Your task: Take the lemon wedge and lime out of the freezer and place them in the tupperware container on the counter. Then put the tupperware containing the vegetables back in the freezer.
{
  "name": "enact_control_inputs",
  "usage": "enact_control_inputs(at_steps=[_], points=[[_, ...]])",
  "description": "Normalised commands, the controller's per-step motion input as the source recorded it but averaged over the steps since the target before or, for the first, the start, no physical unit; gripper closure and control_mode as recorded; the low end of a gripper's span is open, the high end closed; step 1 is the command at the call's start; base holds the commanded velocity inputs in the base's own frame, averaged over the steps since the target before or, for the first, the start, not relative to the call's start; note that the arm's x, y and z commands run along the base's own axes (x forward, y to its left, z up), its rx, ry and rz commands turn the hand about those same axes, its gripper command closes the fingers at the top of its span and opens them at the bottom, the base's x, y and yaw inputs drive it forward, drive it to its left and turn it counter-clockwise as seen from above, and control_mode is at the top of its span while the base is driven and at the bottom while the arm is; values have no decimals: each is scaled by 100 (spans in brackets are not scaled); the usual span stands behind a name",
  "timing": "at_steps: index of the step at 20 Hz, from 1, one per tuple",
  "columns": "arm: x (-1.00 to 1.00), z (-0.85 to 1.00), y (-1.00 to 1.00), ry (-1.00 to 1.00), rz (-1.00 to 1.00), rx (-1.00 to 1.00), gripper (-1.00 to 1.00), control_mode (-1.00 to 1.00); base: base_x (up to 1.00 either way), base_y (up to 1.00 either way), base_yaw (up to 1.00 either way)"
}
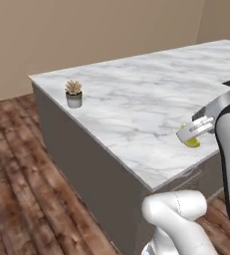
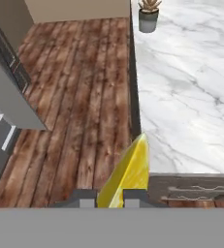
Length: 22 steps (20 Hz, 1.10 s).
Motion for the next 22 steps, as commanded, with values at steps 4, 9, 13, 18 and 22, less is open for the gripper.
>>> enact_control_inputs(at_steps=[4,9,13,18,22], points=[[0,0,0,0,0,0,100,100,47,-90,-15],[0,0,0,0,0,0,100,100,0,-86,-13],[0,0,0,0,0,0,100,100,16,-63,-12],[0,0,0,0,0,0,100,100,34,-43,-12],[0,0,0,0,0,0,100,100,2,-1,-9]])
